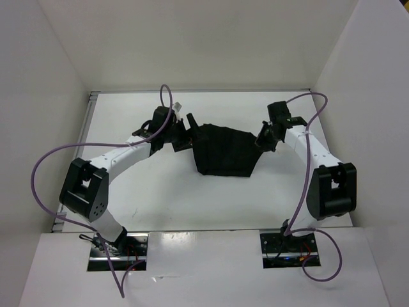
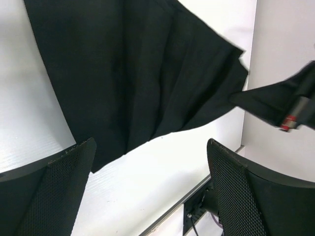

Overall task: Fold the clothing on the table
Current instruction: Fold the skirt

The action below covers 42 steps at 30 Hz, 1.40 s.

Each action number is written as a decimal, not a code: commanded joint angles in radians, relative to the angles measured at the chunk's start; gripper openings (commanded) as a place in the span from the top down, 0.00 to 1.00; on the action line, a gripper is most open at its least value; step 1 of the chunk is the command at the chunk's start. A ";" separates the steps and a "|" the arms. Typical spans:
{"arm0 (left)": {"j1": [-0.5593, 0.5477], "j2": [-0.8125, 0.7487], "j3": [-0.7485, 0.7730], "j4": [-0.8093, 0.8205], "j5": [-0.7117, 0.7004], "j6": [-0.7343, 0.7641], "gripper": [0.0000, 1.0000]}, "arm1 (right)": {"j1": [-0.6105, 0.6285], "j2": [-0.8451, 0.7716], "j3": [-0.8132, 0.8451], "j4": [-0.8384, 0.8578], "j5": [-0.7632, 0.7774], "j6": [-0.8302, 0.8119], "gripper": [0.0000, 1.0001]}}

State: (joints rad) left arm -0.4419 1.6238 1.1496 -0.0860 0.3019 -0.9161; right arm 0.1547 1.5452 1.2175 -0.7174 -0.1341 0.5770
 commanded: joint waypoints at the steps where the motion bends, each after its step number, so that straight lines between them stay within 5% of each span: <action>1: 0.000 0.002 0.041 0.035 0.019 0.022 0.00 | -0.013 0.012 -0.021 -0.056 0.141 0.041 1.00; 19: 0.000 0.050 0.042 0.035 0.046 0.022 0.00 | -0.014 -0.218 -0.012 -0.174 0.234 0.139 1.00; 27: -0.020 0.084 0.122 0.023 0.081 0.054 0.00 | -0.038 -0.033 -0.047 -0.080 0.264 0.106 0.99; 28: -0.030 0.084 0.139 0.008 0.097 0.066 0.00 | -0.047 0.024 -0.032 -0.080 0.304 0.106 0.96; 29: -0.031 0.084 0.165 -0.004 0.106 0.066 0.00 | -0.066 0.045 -0.003 -0.080 0.333 0.097 0.75; 35: -0.049 -0.004 0.179 -0.014 0.146 0.088 0.00 | -0.046 -0.026 0.076 -0.117 0.476 0.118 0.57; 39: -0.058 0.042 0.211 0.009 0.186 0.111 0.12 | -0.026 -0.030 0.100 -0.053 0.271 0.107 0.55; 42: -0.067 0.125 0.257 0.041 0.247 0.122 0.35 | -0.026 0.036 0.065 0.050 0.072 0.095 0.55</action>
State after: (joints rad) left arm -0.4969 1.6829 1.3529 -0.0971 0.4728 -0.8352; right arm 0.1207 1.5368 1.2778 -0.7673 0.1146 0.6861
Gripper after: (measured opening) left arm 0.694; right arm 0.452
